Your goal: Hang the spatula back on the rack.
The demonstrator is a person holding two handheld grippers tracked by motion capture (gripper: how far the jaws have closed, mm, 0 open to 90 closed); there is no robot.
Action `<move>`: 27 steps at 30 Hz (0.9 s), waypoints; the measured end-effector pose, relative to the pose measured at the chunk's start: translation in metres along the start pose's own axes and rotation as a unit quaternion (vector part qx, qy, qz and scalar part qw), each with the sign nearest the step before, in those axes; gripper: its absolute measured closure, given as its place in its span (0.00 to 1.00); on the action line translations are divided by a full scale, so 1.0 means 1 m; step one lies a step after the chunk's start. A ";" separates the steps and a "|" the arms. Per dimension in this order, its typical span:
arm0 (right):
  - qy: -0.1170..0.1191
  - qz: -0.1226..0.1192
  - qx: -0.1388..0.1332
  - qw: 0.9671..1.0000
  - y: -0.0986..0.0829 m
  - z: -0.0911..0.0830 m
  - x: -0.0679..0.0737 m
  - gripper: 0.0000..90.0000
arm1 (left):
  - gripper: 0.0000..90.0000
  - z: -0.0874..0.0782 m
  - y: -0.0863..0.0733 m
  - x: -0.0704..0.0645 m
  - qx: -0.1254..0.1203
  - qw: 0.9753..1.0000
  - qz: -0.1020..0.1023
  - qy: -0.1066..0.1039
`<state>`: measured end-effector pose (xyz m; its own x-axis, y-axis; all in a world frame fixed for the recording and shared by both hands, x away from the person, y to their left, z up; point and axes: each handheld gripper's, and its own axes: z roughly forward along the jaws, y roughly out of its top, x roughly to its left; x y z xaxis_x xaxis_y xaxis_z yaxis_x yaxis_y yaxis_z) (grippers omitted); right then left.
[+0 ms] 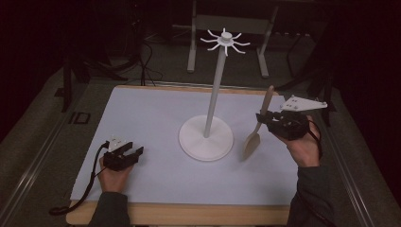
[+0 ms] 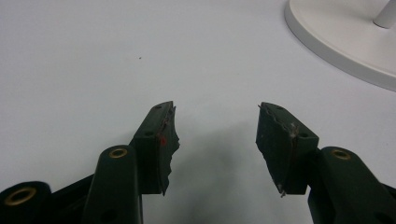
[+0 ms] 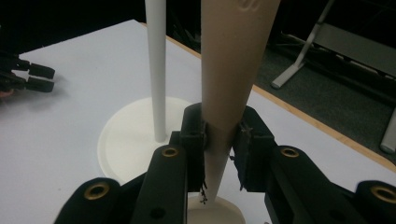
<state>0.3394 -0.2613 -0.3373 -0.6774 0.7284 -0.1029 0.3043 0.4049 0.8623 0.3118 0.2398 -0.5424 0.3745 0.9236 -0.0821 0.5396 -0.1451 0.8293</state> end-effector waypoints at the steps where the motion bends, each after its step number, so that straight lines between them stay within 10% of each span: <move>1: 0.000 -0.001 -0.003 1.000 0.001 0.000 0.001 0.84 | 0.53 0.000 0.000 0.000 0.000 1.000 0.000 0.000; 27: 0.008 -0.009 -0.033 0.999 0.029 0.006 0.013 0.84 | 0.53 0.000 0.000 0.000 -0.001 1.000 -0.001 0.000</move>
<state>0.3439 -0.2366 -0.3165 -0.6938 0.7115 -0.1113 0.2478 0.3810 0.8908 0.3116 0.2402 -0.5424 0.3731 0.9240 -0.0842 0.5383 -0.1417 0.8307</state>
